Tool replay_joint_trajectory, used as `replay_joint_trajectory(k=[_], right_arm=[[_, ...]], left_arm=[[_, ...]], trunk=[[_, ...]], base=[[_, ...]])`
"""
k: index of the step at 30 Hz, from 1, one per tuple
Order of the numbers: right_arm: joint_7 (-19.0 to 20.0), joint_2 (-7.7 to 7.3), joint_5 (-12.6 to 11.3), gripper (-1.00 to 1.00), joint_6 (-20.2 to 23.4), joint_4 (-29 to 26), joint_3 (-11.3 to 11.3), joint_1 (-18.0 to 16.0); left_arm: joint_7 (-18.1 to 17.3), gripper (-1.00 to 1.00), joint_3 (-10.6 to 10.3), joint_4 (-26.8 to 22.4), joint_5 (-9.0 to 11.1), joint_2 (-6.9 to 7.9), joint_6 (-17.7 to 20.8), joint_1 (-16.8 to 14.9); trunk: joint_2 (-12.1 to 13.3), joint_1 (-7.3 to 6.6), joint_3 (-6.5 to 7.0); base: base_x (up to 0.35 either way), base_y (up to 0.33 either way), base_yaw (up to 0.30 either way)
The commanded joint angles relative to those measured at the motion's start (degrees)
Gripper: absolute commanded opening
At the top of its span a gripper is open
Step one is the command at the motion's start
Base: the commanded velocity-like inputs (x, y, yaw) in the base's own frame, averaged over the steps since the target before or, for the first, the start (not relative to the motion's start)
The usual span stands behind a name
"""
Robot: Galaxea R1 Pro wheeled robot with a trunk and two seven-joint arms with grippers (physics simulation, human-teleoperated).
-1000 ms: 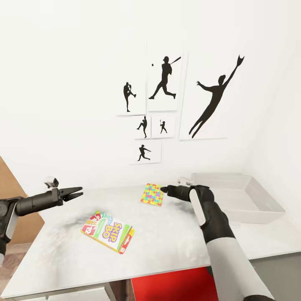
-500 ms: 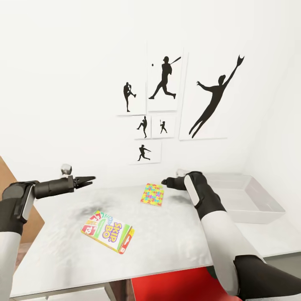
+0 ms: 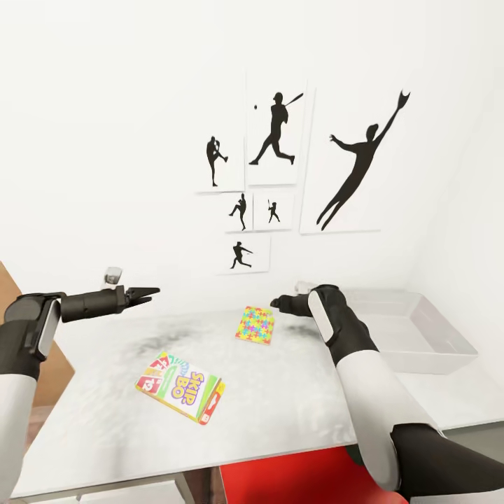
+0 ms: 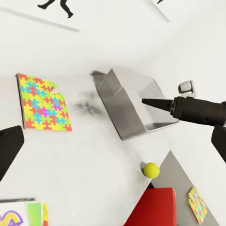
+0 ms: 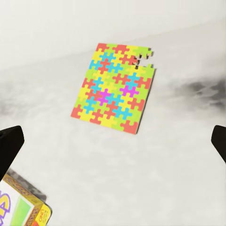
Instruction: Put all the toys in the child's room - the three board games (two on the bed and one on the table), the two jigsaw puzzles on the table, and the tennis ball on the table - inside the toy box on the table in the child's room.
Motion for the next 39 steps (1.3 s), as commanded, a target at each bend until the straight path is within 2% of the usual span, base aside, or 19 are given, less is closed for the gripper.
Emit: replay_joint_trajectory(k=[1, 10, 25, 34, 39], right_arm=[[-0.2, 0.06, -0.3, 1.0, 0.3, -0.1, -0.2, -0.1], [-0.1, 0.06, -0.5, 1.0, 0.4, 0.0, -0.3, -0.1], [-0.4, 0.06, 0.0, 1.0, 0.4, 0.0, -0.1, -0.4], [-0.5, 0.06, -0.1, 1.0, 2.0, 0.5, 0.0, -2.9], [-0.5, 0.06, -0.2, 1.0, 2.4, 0.9, 0.1, -4.2]], left_arm=[[0.0, 1.0, 0.0, 0.1, 0.2, 0.16, 0.5, -0.1], [-0.3, 1.0, 0.0, 0.5, 0.3, 1.54, 0.8, -0.2], [-0.7, 1.0, 0.1, 0.2, 0.5, 2.67, 1.0, -0.3], [-1.0, 1.0, 0.2, -0.1, 0.6, 3.03, 1.0, -1.1], [-2.9, 1.0, 0.1, -0.2, 0.6, 3.12, 1.0, -1.9]], trunk=[[-0.1, 0.04, -0.2], [-0.1, 0.04, -0.95], [-0.1, 0.04, -2.32], [-0.1, 0.04, -3.15], [-0.1, 0.04, -3.61]], base=[[0.0, 0.0, 0.0], [0.0, 0.0, 0.0], [0.0, 0.0, 0.0], [0.0, 0.0, 0.0], [0.0, 0.0, 0.0]])
